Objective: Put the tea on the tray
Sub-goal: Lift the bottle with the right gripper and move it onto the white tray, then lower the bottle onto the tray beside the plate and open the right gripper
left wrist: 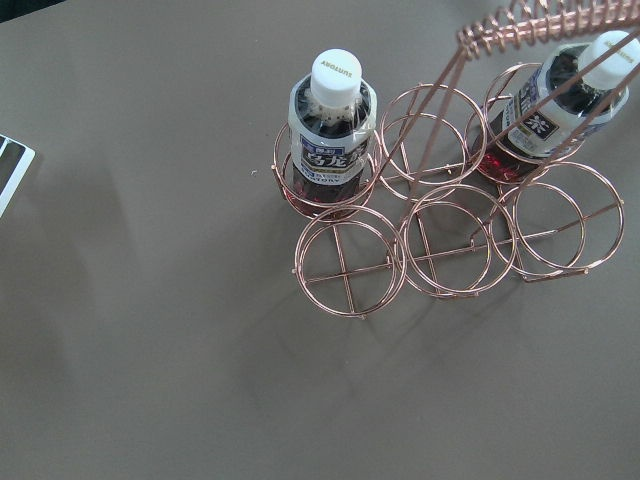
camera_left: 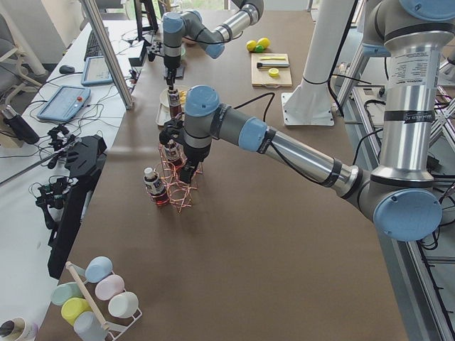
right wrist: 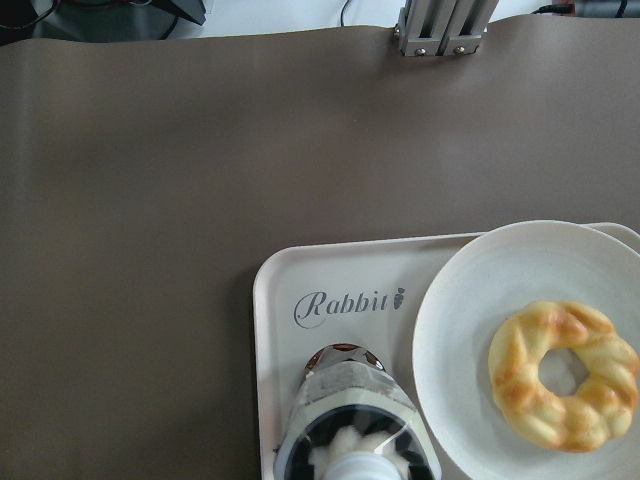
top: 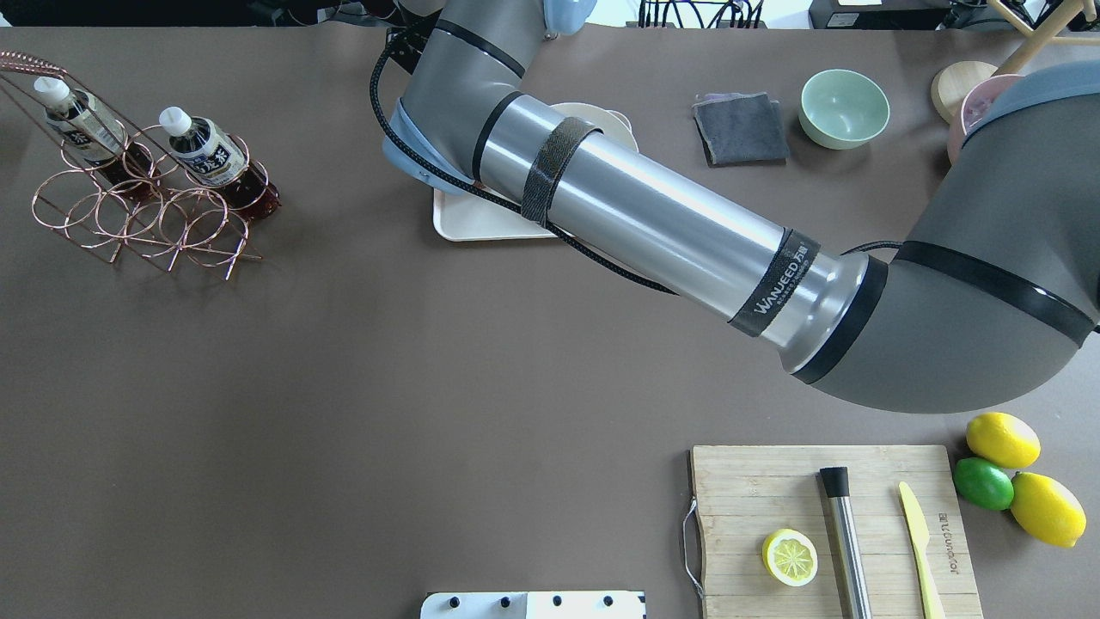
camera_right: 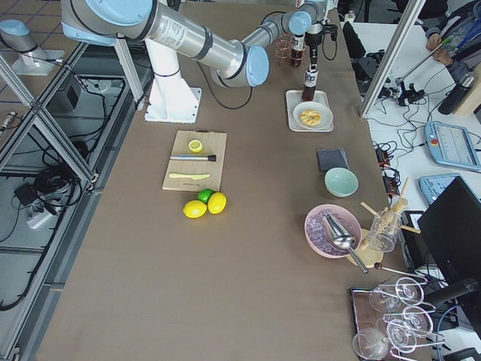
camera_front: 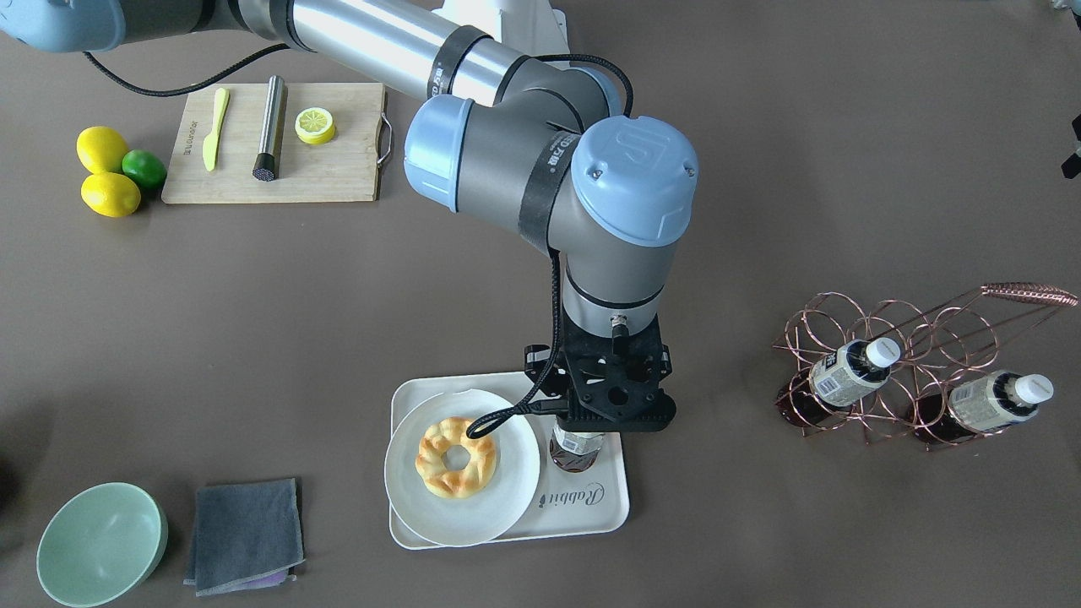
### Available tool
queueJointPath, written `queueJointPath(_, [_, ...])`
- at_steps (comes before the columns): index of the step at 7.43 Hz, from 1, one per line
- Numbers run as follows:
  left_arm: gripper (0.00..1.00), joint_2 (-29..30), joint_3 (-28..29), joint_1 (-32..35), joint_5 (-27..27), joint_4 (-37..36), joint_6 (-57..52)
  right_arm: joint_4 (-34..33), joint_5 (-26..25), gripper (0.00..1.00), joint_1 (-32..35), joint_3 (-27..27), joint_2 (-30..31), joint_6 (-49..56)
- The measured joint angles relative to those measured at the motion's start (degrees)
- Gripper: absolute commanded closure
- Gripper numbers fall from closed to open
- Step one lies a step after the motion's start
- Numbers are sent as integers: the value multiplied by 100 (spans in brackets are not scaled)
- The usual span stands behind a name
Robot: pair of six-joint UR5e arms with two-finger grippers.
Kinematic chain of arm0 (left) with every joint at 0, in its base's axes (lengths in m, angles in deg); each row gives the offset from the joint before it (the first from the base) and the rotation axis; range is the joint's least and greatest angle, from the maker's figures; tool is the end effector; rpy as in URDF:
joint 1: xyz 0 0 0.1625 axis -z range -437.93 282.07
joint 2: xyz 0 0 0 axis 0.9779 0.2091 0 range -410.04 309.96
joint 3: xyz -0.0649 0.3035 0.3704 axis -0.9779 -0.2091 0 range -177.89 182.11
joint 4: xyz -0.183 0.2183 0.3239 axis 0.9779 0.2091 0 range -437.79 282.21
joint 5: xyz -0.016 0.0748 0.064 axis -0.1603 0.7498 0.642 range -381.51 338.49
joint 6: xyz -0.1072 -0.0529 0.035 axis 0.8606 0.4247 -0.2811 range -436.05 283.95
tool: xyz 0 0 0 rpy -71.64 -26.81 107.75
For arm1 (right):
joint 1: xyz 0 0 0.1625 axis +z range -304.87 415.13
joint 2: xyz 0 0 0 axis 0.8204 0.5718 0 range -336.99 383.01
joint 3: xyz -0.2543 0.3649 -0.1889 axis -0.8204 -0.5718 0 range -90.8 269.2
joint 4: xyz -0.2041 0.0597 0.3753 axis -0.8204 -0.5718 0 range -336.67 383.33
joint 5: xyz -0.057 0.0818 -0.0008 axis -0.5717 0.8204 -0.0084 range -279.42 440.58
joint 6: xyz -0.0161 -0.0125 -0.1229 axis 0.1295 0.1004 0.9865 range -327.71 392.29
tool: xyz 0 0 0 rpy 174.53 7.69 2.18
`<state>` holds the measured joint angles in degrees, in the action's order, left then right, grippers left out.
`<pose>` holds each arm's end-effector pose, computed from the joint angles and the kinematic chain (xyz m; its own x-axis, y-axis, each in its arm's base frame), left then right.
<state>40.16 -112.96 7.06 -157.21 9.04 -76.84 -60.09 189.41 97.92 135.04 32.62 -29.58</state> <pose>-0.0005 -0.4998 0.5138 0.6710 0.3420 -0.6579 -0.0902 0.9183 0.3853 -0.6416 -0.7209 0.0194 0.7021 0.0417 0.7109 -0.1712 0.9789 0.1118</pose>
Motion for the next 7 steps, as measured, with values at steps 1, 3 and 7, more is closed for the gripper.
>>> queueJointPath(1, [4,3,9,0,0,60,42,36,24,64,0,-15,-2,-5])
queueJointPath(3, [4,5,23,0,0,108,66,59,39,45,-3,-31,-5,-20])
queueJointPath(7, [4,6,34,0,0,116,70,57,44,1,2,-47,-10,-16])
